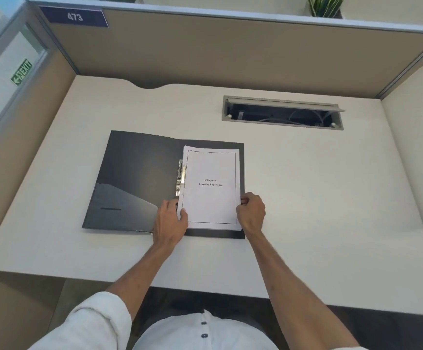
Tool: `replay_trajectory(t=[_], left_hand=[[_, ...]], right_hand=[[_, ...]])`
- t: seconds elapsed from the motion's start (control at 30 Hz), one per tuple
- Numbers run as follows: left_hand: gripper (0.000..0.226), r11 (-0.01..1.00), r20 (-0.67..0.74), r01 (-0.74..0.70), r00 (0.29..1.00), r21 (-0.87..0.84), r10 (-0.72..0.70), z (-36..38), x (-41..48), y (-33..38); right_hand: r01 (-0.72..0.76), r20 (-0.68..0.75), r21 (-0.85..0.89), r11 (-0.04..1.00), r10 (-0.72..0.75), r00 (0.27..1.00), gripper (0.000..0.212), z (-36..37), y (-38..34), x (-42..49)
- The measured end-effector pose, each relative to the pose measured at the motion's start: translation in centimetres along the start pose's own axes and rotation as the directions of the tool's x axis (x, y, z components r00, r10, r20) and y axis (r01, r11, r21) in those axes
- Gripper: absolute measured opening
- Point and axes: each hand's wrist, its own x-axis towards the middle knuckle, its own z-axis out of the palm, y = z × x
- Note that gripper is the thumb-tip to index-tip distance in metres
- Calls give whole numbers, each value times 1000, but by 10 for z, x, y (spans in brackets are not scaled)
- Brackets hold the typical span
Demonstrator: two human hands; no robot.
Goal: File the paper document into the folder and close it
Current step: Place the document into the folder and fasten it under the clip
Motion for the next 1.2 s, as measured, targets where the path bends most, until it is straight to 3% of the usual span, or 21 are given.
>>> replay_trajectory(t=[0.3, 0.5, 0.87, 1.2], left_hand=[[17, 1000, -5, -19, 1000, 23, 19, 0, -5, 3], [28, 996, 1, -30, 1000, 83, 30, 4, -8, 0], [9, 997, 27, -51, 998, 55, 50, 1, -2, -3], [20, 997, 49, -46, 998, 59, 43, 2, 1, -6]], right_hand=[[12, 55, -21, 1000, -11, 998, 37, -17, 1, 4], [28, 84, -49, 998, -24, 996, 32, -18, 1, 1], [29, 100, -45, 999, -24, 995, 33, -20, 2, -1], [58, 107, -63, 996, -51, 993, 30, -18, 2, 1]])
